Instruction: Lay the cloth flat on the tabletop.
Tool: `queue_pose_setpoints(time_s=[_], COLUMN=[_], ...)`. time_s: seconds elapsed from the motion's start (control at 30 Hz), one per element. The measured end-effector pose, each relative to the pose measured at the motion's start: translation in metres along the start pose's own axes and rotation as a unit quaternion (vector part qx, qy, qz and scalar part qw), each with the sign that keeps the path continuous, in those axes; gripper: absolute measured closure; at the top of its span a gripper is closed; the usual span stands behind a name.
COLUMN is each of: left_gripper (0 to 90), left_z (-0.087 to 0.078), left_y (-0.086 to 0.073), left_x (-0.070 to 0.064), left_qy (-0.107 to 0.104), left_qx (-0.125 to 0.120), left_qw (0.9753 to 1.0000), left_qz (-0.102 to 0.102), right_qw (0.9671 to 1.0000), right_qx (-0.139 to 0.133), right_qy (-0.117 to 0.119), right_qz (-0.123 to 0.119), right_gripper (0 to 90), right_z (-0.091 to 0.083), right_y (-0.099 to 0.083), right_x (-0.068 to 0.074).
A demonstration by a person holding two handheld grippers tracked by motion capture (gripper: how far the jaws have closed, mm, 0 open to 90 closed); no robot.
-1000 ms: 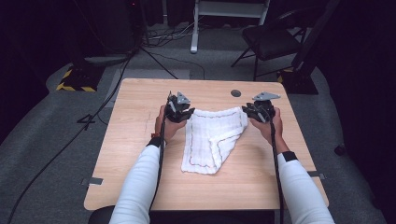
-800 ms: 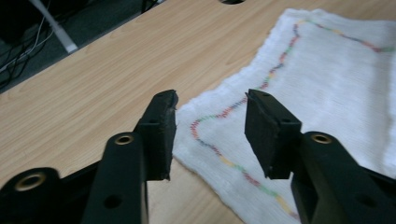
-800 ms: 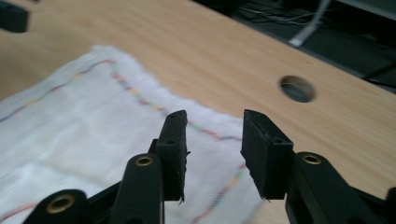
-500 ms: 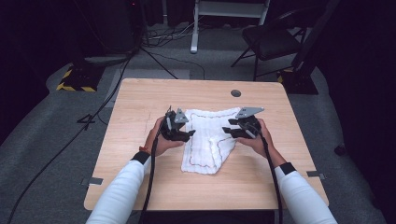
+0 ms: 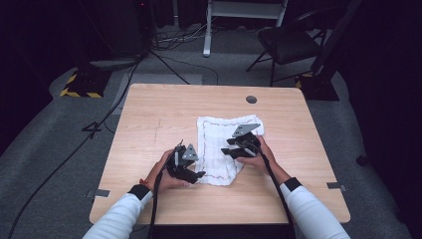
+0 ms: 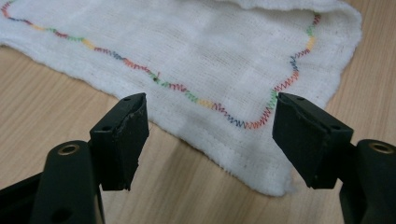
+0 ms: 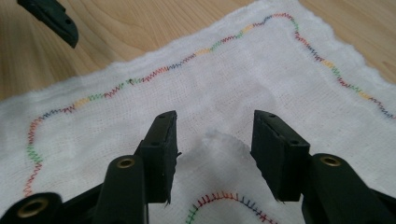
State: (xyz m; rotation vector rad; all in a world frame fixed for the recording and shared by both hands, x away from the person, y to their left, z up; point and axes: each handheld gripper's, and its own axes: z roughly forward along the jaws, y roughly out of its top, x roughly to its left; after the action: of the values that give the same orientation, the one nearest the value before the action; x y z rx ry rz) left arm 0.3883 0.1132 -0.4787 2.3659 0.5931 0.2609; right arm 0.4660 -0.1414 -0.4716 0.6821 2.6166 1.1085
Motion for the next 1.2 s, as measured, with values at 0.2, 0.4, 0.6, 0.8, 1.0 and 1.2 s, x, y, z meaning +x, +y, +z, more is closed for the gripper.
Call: queue_pose_setpoints(time_s=[0.2, 0.4, 0.6, 0.8, 1.0, 1.2], left_gripper=[27.0, 23.0, 22.7, 22.7, 22.5, 22.5], left_z=[0.010, 0.013, 0.013, 0.013, 0.011, 0.010], left_y=[-0.005, -0.013, -0.017, -0.020, -0.024, -0.025], left_x=[0.002, 0.004, 0.004, 0.004, 0.000, -0.001], left_qy=[-0.014, -0.024, -0.022, -0.022, -0.009, -0.006], left_qx=[0.022, 0.001, -0.013, -0.026, -0.028, -0.029], left_qw=[0.9996, 0.9994, 0.9994, 0.9992, 0.9990, 0.9989], left_qz=[-0.011, -0.027, -0.022, -0.022, -0.033, -0.036], right_qw=[0.9996, 0.9992, 0.9992, 0.9992, 0.9982, 0.9976], right_qx=[0.021, 0.026, 0.010, -0.005, -0.012, -0.017], right_qy=[-0.007, -0.027, -0.034, -0.034, -0.056, -0.062], right_qz=[-0.016, -0.013, -0.017, -0.018, -0.018, -0.024], right_gripper=[58.0, 78.5, 89.0, 89.6, 89.8, 89.8], right_z=[0.014, 0.015, 0.000, -0.027, -0.067, -0.095], right_y=[0.000, -0.005, -0.008, -0.015, -0.036, -0.053], right_x=[0.008, 0.005, 0.006, 0.005, 0.008, 0.016])
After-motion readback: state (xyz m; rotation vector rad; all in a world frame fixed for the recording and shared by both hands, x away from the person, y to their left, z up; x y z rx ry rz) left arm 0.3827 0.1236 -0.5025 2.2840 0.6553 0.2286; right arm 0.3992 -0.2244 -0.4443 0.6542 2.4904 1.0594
